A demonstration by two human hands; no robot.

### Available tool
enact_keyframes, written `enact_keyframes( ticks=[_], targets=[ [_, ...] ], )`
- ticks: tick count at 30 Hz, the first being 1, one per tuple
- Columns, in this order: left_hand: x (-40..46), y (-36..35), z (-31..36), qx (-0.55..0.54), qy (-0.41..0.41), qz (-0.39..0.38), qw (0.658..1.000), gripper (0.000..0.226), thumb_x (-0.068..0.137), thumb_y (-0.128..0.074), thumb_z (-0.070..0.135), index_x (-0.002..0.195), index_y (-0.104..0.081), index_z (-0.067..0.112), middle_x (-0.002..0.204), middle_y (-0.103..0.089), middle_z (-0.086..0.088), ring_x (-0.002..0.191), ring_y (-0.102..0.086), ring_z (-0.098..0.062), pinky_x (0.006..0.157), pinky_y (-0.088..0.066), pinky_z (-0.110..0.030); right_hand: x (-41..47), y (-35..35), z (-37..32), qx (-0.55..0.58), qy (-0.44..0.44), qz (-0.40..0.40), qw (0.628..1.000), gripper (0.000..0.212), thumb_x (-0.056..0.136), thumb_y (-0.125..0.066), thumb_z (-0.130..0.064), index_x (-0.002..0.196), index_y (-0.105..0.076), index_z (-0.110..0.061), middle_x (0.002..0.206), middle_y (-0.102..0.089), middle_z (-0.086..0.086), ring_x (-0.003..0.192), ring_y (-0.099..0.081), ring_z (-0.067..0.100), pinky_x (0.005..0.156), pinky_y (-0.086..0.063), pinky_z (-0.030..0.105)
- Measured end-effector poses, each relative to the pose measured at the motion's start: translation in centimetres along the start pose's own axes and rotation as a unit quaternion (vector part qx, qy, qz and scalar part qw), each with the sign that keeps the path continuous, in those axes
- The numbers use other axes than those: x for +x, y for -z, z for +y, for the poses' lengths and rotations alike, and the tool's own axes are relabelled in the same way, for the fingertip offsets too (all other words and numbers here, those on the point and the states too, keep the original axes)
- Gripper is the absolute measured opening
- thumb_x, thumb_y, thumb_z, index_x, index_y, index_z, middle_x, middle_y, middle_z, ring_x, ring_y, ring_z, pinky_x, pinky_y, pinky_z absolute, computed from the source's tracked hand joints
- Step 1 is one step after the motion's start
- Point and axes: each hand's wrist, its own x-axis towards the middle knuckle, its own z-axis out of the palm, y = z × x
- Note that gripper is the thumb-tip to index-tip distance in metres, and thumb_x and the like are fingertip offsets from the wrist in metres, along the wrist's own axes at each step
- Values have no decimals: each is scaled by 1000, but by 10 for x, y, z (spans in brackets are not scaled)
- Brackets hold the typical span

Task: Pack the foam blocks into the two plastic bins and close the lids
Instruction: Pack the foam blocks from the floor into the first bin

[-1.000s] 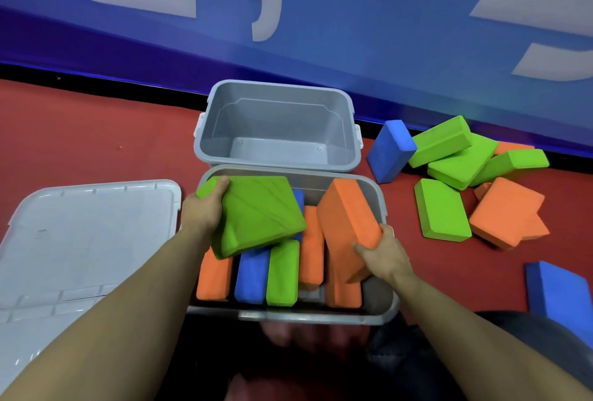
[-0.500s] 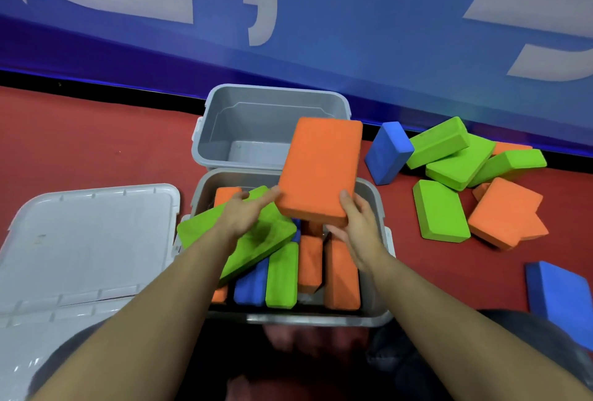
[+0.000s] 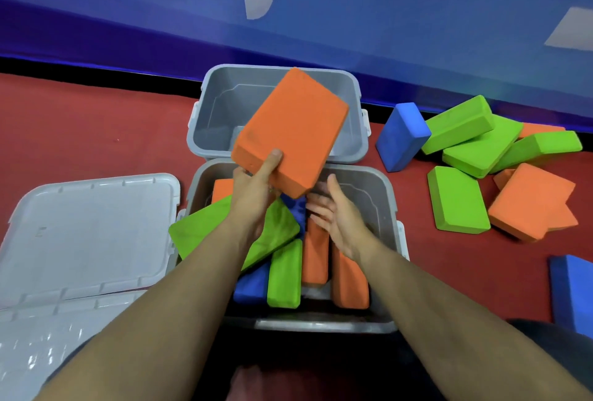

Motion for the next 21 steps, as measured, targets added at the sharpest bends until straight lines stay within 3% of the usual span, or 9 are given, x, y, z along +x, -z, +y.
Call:
enact_keyframes(
  ticks=[2, 3, 5, 6, 8, 11, 13, 16, 21],
  targets=[
    [9, 3, 0, 10, -16, 14, 1000, 61, 85, -80, 38, 131, -56, 7, 121, -72, -6, 100, -72, -17, 66, -57, -25, 16, 16, 27, -126, 8, 101, 987, 47, 91, -64, -57, 115, -68, -17, 105, -72, -3, 102, -66, 15, 89, -51, 33],
    [12, 3, 0, 16, -23, 16, 999, 60, 84, -80, 38, 130, -57, 7, 118, -73, -5, 98, -73, -15, 67, -58, -26, 25, 25, 43, -203, -4, 129, 971, 63, 81, -70, -62, 116, -69, -10, 99, -69, -3, 96, -65, 16, 88, -51, 34],
    [16, 4, -1, 30, -31, 23, 999, 52, 85, -80, 36, 125, -61, 9, 111, -75, 0, 92, -74, -10, 70, -59, -29, 36, 33, 74, -293, -71, 121, 946, 85, 70, -73, -67, 121, -63, 0, 105, -66, -1, 100, -66, 23, 85, -51, 30],
    [18, 4, -2, 36, -36, 24, 998, 47, 85, -79, 36, 121, -63, 11, 107, -76, 2, 92, -74, -9, 73, -60, -31, 39, 35, 87, -297, -105, 109, 943, 71, 79, -76, -57, 120, -61, -1, 110, -65, 0, 104, -66, 25, 82, -51, 26],
    [21, 5, -5, 45, -39, 33, 998, 45, 84, -80, 39, 119, -64, 14, 106, -77, 4, 94, -74, -9, 81, -62, -35, 48, 37, 115, -276, -140, 102, 946, 40, 87, -79, -35, 112, -60, -10, 119, -69, 7, 101, -68, 27, 76, -53, 21],
    [23, 3, -6, 50, -36, 38, 997, 43, 86, -78, 39, 119, -65, 15, 108, -77, 4, 96, -74, -10, 79, -62, -33, 52, 38, 140, -263, -199, 113, 937, 73, 74, -88, -41, 129, -52, -9, 133, -65, 11, 111, -66, 28, 92, -56, 38],
    [24, 0, -7, 47, -31, 26, 998, 28, 90, -75, 34, 112, -67, 17, 105, -77, 3, 95, -74, -10, 72, -60, -29, 47, 41, 151, -227, -256, 103, 934, 96, 74, -86, -49, 147, -35, -13, 144, -53, 7, 113, -61, 32, 84, -57, 51],
    [26, -5, -9, 38, -25, 23, 999, 22, 91, -73, 32, 107, -69, 17, 106, -78, 0, 97, -74, -14, 77, -61, -32, 38, 45, 164, -125, -309, 71, 940, 103, 81, -78, -54, 157, -16, -23, 151, -44, 11, 107, -63, 32, 84, -59, 51],
    [30, -5, -12, 27, -22, 38, 999, 44, 87, -77, 39, 122, -66, 14, 112, -76, 0, 99, -74, -13, 78, -61, -34, 40, 45, 173, -56, -269, 71, 959, 71, 88, -70, -54, 144, -32, -31, 116, -66, 11, 100, -70, 28, 77, -59, 35]
  ],
)
